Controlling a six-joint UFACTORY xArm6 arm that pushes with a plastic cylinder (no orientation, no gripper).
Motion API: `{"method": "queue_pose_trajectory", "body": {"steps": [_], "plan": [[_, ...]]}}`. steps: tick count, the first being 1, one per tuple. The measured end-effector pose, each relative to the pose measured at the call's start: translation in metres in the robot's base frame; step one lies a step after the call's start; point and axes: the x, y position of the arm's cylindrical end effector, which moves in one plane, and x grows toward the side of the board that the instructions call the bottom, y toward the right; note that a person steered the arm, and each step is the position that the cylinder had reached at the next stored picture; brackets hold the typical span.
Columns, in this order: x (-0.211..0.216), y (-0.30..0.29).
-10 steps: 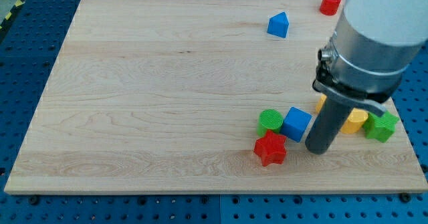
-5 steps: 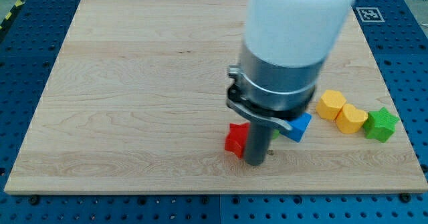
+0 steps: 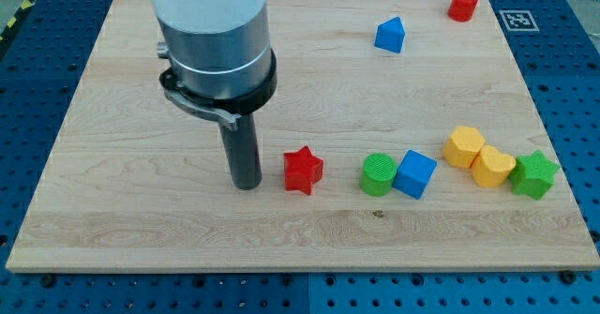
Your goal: Move the red star to the center
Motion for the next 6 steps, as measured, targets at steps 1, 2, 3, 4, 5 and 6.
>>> {"method": "queue_pose_trajectory", "body": {"steps": [1,2,3,4,5,6], "plan": [[0.009,0.008],[0.029,0.016],[0.028,0.044],[0.016,0.056],[0.001,0.056],[-0.021,0.056]]}}
